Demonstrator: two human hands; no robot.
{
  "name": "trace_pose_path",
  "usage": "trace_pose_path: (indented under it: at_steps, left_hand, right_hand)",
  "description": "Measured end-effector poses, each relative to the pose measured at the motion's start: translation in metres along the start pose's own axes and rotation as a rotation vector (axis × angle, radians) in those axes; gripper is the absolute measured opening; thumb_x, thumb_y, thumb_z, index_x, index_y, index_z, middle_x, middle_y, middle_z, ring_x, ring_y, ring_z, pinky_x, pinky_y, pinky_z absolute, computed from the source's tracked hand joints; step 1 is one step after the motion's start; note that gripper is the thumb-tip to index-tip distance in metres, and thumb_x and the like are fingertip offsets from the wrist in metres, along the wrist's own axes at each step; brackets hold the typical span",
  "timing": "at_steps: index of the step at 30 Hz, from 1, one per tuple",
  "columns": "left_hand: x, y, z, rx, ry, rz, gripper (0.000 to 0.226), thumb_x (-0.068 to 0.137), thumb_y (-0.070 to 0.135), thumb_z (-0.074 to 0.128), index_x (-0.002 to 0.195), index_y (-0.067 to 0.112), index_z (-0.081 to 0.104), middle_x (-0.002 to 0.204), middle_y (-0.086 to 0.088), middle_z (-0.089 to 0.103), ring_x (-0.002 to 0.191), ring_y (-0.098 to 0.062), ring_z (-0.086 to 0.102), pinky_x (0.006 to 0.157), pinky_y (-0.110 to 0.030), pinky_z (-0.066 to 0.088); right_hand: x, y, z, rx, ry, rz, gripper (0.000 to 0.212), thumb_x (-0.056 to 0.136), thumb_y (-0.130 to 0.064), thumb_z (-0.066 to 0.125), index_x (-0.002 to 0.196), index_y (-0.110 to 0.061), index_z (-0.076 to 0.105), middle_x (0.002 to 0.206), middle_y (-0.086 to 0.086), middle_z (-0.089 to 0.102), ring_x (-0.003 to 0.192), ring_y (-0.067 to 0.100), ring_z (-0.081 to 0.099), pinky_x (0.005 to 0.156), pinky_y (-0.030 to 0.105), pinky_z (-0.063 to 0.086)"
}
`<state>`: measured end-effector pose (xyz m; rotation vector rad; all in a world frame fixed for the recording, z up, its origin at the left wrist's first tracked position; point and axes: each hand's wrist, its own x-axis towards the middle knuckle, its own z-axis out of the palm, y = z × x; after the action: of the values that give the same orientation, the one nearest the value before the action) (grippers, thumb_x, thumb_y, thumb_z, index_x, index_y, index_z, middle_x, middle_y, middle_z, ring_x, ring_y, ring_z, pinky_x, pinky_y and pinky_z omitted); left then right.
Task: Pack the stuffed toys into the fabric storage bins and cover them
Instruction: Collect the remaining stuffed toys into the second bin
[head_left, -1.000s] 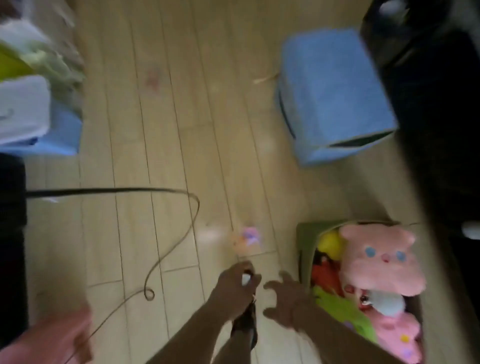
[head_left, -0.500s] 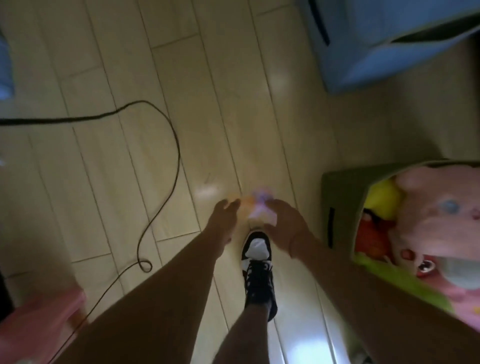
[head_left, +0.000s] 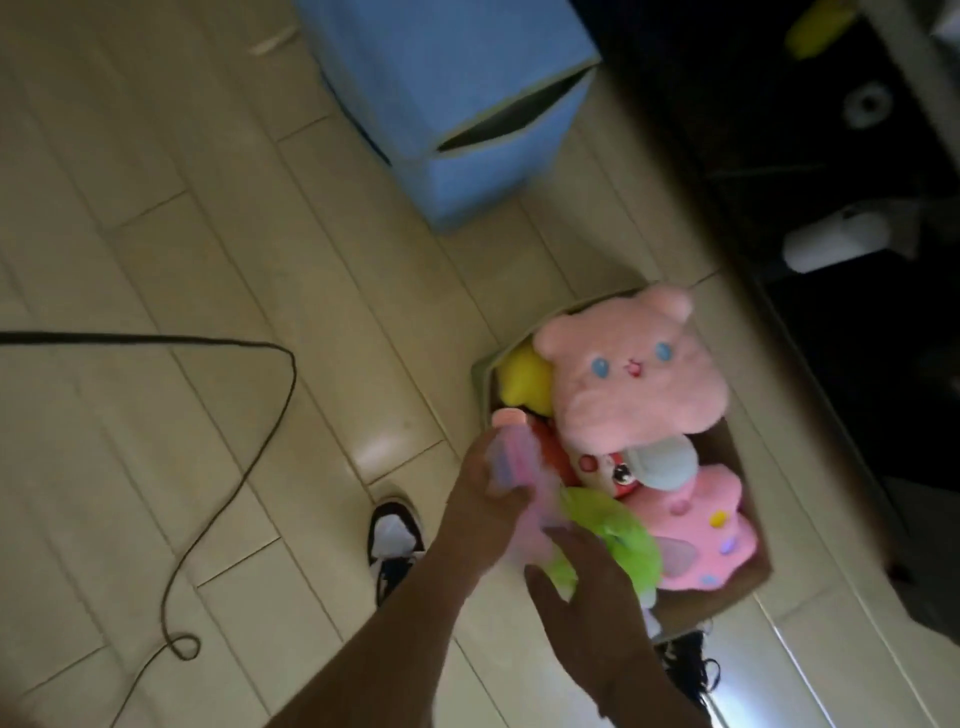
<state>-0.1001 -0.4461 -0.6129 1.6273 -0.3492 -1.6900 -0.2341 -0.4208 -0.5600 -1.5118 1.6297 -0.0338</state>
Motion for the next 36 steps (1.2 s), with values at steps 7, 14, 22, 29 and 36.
trace_pose_path:
  at_steps: [7,14,22,29,36]
  left_hand:
    - [0.002,-0.031,0.052,0.839,0.306,0.429,0.061,0.081,0.038,0.051,0.137,0.013,0.05,0.143,-0.012,0.048,0.131,-0.023,0.045,0.106,-0.027,0.039]
    - [0.035,-0.025,0.067,1.186,0.088,-0.173,0.035,0.092,0.024,0.052,0.124,0.014,0.061,0.135,-0.013,0.055,0.121,-0.031,0.054,0.097,-0.039,0.047]
    - [0.057,0.062,0.153,1.446,0.088,0.886,0.055,0.083,0.033,0.055,0.136,0.02,0.052,0.147,-0.011,0.042,0.134,-0.033,0.038,0.105,-0.046,0.036]
    - [0.107,0.03,0.187,1.88,-0.147,0.224,0.071,0.091,0.06,0.042,0.149,0.051,0.002,0.162,0.01,-0.018,0.147,-0.03,-0.022,0.11,-0.073,0.004]
    - [0.132,0.044,0.184,1.645,-0.198,0.138,0.064,0.096,0.036,0.042,0.153,0.035,0.012,0.163,0.01,0.003,0.15,-0.023,-0.011,0.111,-0.067,-0.005]
  right_hand:
    - [0.026,0.045,-0.061,0.34,0.005,0.195,0.015,0.079,-0.023,0.068,0.094,-0.025,0.069,0.087,-0.02,0.066,0.078,-0.01,0.063,0.073,0.005,0.045]
    - [0.041,0.138,-0.127,0.475,0.481,0.594,0.033,0.076,-0.039,0.06,0.098,-0.018,0.072,0.091,0.005,0.073,0.089,0.023,0.067,0.081,0.031,0.049]
    - [0.087,0.236,-0.141,1.177,-0.044,1.096,0.031,0.099,-0.031,0.043,0.091,-0.007,0.06,0.078,0.009,0.064,0.067,0.026,0.059,0.056,0.029,0.046]
    - [0.088,0.266,-0.158,1.411,0.261,0.788,0.035,0.084,0.004,0.051,0.116,-0.006,0.062,0.111,0.016,0.066,0.096,0.034,0.062,0.072,0.038,0.057]
    - [0.012,0.223,-0.175,1.005,0.0,0.23,0.069,0.036,-0.069,0.082,0.089,-0.025,0.077,0.088,-0.01,0.075,0.085,0.001,0.068,0.081,0.021,0.055]
